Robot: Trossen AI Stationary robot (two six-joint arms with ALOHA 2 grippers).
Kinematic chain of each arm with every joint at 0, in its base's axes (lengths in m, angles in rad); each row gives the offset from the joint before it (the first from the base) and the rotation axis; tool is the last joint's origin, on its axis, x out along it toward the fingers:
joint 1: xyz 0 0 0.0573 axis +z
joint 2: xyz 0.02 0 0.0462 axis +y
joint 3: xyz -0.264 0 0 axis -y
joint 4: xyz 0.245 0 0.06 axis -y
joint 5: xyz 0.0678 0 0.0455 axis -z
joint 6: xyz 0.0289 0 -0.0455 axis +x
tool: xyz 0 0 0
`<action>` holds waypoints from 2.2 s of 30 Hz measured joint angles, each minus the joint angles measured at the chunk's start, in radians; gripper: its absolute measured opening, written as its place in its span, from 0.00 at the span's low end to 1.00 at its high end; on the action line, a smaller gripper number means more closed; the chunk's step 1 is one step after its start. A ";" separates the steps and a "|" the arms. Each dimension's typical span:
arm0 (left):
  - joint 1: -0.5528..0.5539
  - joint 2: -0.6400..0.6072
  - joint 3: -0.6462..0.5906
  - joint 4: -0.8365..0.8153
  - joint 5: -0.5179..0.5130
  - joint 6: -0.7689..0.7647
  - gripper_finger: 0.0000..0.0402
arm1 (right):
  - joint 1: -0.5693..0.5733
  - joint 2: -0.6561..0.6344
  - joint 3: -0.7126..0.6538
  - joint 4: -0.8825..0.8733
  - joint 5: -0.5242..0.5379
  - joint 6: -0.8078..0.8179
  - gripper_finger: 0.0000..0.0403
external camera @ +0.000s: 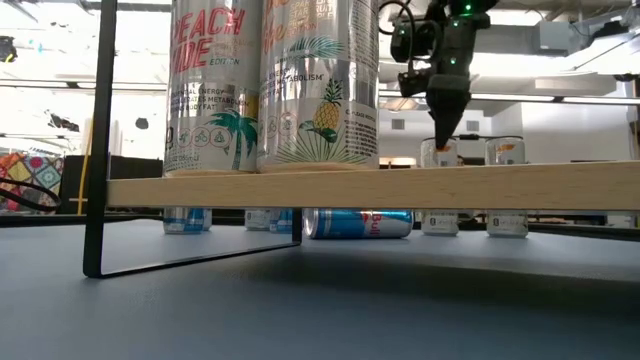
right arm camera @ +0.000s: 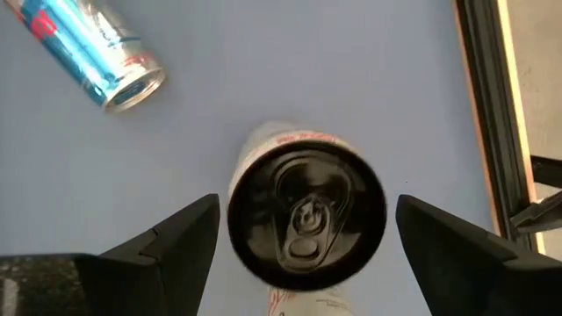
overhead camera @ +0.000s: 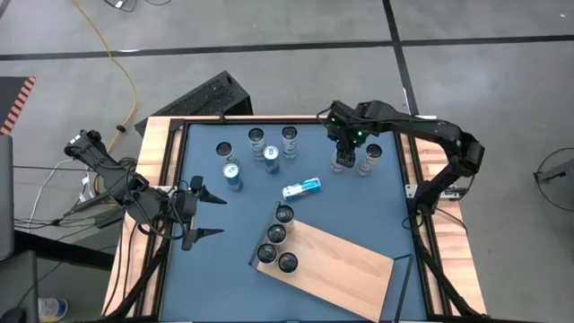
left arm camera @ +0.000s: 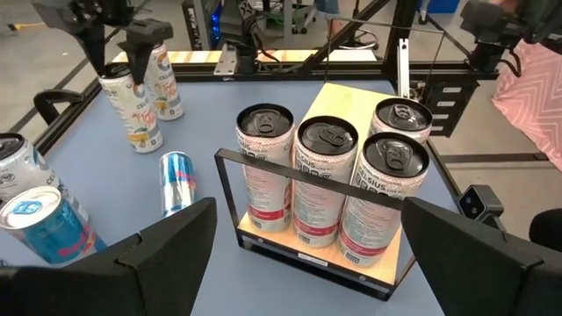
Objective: Place canned beverage on shelf
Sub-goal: Put the left white yellow soda can aligned with the other white yellow soda can on the shelf
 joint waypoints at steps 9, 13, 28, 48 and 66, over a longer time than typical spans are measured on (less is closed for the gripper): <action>0.000 0.000 0.000 0.000 -0.002 -0.001 0.87 | 0.005 0.005 0.000 0.019 0.042 0.007 0.80; 0.000 0.000 0.000 0.000 -0.002 -0.005 0.87 | 0.005 0.024 0.000 0.015 0.042 0.018 0.76; 0.000 0.000 0.000 -0.017 -0.002 -0.029 0.87 | 0.067 0.074 0.025 -0.092 0.083 0.061 0.56; 0.001 0.000 0.000 -0.017 -0.026 -0.054 0.87 | 0.373 0.071 0.457 -0.433 0.077 0.496 0.56; 0.001 0.000 0.000 -0.014 -0.041 -0.091 0.87 | 0.829 0.127 0.489 -0.456 0.012 1.100 0.56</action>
